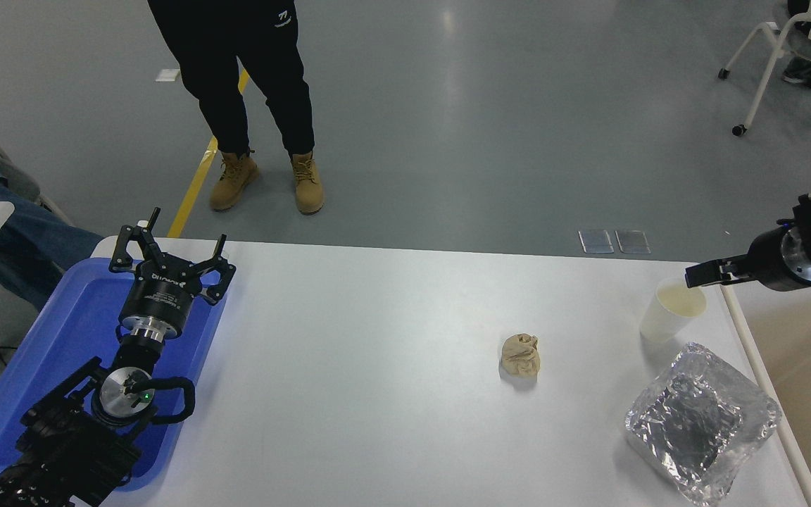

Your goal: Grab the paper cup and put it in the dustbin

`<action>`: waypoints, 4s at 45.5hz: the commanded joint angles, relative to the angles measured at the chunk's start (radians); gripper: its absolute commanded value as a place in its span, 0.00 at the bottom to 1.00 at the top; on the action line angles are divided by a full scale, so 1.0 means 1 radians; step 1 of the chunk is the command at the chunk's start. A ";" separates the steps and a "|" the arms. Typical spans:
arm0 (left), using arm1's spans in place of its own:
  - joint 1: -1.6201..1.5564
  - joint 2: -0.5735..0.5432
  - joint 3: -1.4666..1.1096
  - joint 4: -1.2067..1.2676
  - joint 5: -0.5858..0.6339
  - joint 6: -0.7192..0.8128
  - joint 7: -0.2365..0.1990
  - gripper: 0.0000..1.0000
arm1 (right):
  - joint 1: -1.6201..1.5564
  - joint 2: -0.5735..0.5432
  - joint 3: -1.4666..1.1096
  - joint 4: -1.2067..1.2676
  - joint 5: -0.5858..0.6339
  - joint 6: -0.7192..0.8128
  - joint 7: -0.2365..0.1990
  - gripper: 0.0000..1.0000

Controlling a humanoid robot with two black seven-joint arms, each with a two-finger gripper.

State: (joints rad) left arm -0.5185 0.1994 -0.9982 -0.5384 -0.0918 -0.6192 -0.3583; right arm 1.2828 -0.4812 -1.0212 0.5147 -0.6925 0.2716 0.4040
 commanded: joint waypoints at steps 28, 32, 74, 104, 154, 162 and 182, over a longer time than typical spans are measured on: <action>-0.002 0.000 0.000 0.000 0.000 -0.001 0.001 1.00 | -0.203 0.069 0.038 -0.139 0.116 -0.146 -0.071 0.99; -0.002 0.000 0.001 0.000 0.000 0.001 -0.001 1.00 | -0.215 0.070 0.050 -0.142 0.116 -0.147 -0.083 0.98; -0.002 0.000 0.001 0.000 0.000 -0.001 -0.001 1.00 | -0.241 0.082 0.053 -0.139 0.114 -0.161 -0.132 0.09; -0.002 0.000 0.001 0.000 0.000 0.001 0.001 1.00 | -0.205 0.079 0.085 -0.120 0.119 -0.146 -0.120 0.00; 0.000 0.000 0.000 0.000 0.001 -0.001 0.002 1.00 | 0.808 -0.123 -0.365 0.696 0.122 0.027 -0.122 0.00; 0.000 0.000 0.000 0.000 0.001 -0.001 0.002 1.00 | 0.921 -0.123 -0.435 0.735 0.122 0.060 -0.122 0.00; 0.000 0.000 0.000 0.000 0.001 -0.001 0.002 1.00 | 1.030 -0.129 -0.517 0.766 0.123 0.075 -0.122 0.00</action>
State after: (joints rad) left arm -0.5185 0.1994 -0.9985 -0.5383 -0.0906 -0.6196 -0.3559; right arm 2.2549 -0.6041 -1.4955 1.2617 -0.5711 0.3388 0.2824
